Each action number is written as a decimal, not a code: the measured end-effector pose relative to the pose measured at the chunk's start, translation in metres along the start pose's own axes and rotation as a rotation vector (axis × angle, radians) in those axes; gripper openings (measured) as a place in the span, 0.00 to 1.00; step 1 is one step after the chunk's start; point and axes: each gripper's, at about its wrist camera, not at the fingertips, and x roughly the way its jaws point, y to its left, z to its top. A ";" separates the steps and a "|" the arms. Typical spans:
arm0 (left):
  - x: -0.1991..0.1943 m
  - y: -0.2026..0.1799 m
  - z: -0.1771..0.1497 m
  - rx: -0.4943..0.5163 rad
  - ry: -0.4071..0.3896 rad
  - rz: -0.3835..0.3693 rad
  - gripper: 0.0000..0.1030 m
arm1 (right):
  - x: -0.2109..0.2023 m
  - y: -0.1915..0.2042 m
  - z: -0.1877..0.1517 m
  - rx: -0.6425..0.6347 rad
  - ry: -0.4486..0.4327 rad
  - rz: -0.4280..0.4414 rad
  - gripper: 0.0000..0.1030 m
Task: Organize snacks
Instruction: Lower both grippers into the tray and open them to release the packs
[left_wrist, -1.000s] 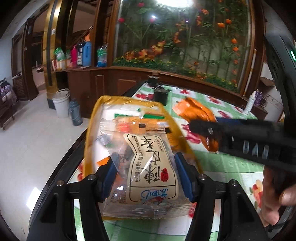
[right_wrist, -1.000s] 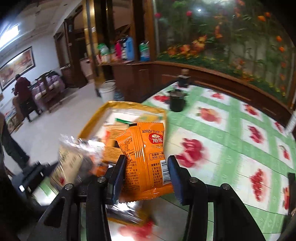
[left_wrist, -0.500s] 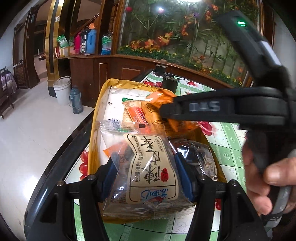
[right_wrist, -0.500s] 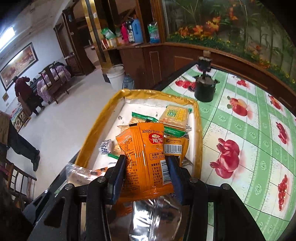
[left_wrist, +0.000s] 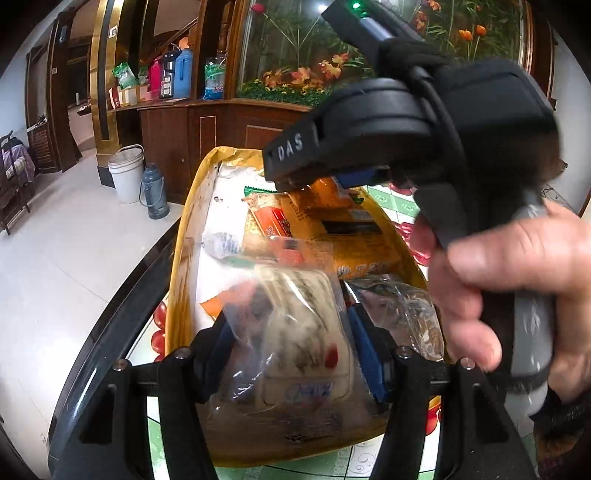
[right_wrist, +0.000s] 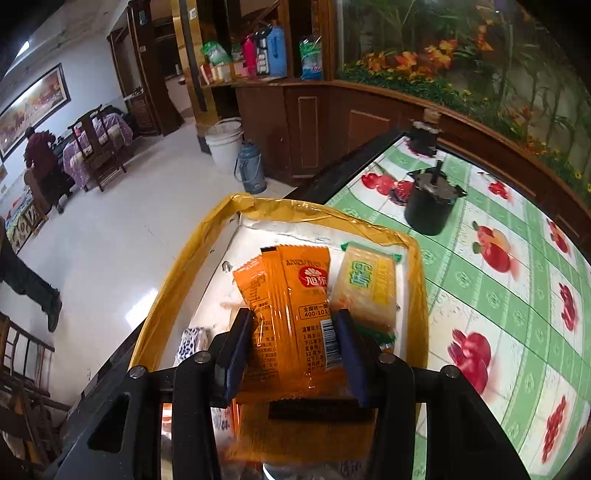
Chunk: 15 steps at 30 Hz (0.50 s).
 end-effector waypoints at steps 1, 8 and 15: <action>0.000 -0.001 0.000 0.003 -0.001 0.008 0.58 | 0.001 -0.001 0.003 0.003 0.000 0.011 0.49; -0.001 -0.004 0.000 0.020 -0.015 0.020 0.58 | 0.011 -0.004 0.007 0.018 0.000 0.080 0.51; -0.011 -0.004 0.000 0.012 -0.042 0.014 0.59 | -0.007 -0.006 0.002 0.037 -0.021 0.128 0.54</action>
